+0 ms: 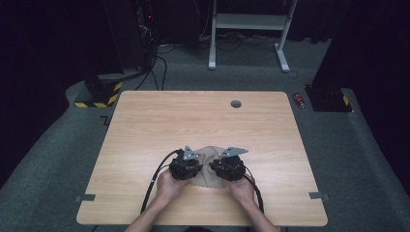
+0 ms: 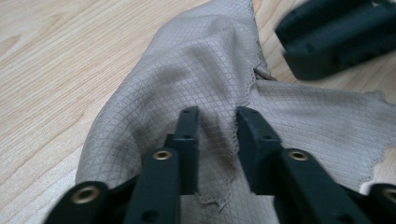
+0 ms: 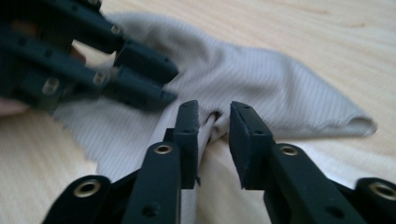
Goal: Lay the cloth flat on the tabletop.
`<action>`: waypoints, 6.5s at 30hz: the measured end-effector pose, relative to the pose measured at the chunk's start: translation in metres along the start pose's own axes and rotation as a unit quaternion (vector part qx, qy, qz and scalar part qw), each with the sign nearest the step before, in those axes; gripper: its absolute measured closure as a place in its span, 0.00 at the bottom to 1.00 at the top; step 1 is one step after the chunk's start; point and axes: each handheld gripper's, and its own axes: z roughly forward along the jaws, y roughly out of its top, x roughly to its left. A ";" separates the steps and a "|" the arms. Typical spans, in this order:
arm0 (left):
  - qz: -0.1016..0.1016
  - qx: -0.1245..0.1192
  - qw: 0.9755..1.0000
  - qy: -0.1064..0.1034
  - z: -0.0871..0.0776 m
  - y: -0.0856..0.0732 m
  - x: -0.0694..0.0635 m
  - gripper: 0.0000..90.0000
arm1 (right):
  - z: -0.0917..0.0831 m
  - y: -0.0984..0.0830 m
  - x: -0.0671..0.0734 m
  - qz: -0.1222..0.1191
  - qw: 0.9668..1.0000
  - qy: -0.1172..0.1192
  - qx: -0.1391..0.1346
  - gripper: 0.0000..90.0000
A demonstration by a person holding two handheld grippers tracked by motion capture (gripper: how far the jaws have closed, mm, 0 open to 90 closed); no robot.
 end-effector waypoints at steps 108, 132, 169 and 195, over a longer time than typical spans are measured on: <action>-0.093 -0.042 0.990 0.095 -0.018 -0.049 0.051 0.38 | 0.005 0.057 -0.009 -0.008 0.999 -0.035 0.001 0.99; -0.093 -0.042 0.990 0.095 -0.018 -0.049 0.051 0.38 | 0.023 0.044 -0.002 -0.004 0.999 -0.018 0.035 0.87; -0.093 -0.042 0.990 0.096 -0.018 -0.049 0.051 0.38 | -0.002 0.055 -0.051 0.038 0.996 -0.087 0.001 0.99; -0.048 -0.038 0.994 0.095 -0.026 -0.030 0.040 0.47 | 0.006 0.036 -0.094 0.065 0.990 -0.125 0.018 0.88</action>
